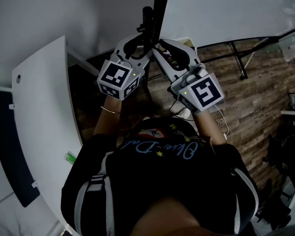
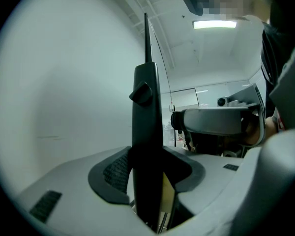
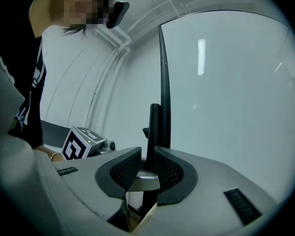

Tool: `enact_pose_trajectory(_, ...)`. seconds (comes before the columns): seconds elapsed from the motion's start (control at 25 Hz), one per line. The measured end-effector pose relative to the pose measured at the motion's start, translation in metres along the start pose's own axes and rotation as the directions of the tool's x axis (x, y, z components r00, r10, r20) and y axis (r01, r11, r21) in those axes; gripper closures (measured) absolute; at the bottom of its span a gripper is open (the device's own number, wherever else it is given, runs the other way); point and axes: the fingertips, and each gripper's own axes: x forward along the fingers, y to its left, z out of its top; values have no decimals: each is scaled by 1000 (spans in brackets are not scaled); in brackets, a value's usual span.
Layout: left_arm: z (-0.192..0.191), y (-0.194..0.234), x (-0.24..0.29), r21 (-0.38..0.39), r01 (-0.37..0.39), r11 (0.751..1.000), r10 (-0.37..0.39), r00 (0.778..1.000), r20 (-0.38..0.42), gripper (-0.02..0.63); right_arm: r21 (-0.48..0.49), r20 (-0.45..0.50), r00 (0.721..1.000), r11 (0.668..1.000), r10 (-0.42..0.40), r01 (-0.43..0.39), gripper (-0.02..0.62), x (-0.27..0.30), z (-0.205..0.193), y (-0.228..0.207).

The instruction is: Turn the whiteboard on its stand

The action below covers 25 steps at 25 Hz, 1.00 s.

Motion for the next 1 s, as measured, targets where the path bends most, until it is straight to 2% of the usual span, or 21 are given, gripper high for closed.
enact_pose_trajectory(0.4,-4,-20,2,-4,-16,1000,16,1000,-15,416,7,-1,1000,1000,22,-22,525,-10,-5,4)
enact_pose_trajectory(0.6,-2,-30,-2,-3,15,1000,-15,1000,-4,413,-7,8,1000,1000,-5,5,518,-11,-3,2)
enact_pose_trajectory(0.8,-3,-31,-2,-12,12,1000,-12,1000,-10,413,-16,1,1000,1000,-10,10,519,-12,-4,1)
enact_pose_trajectory(1.0,-2,-50,1,-12,17,1000,-18,1000,-6,413,-15,10,999,999,-32,32,518,-31,0,-2)
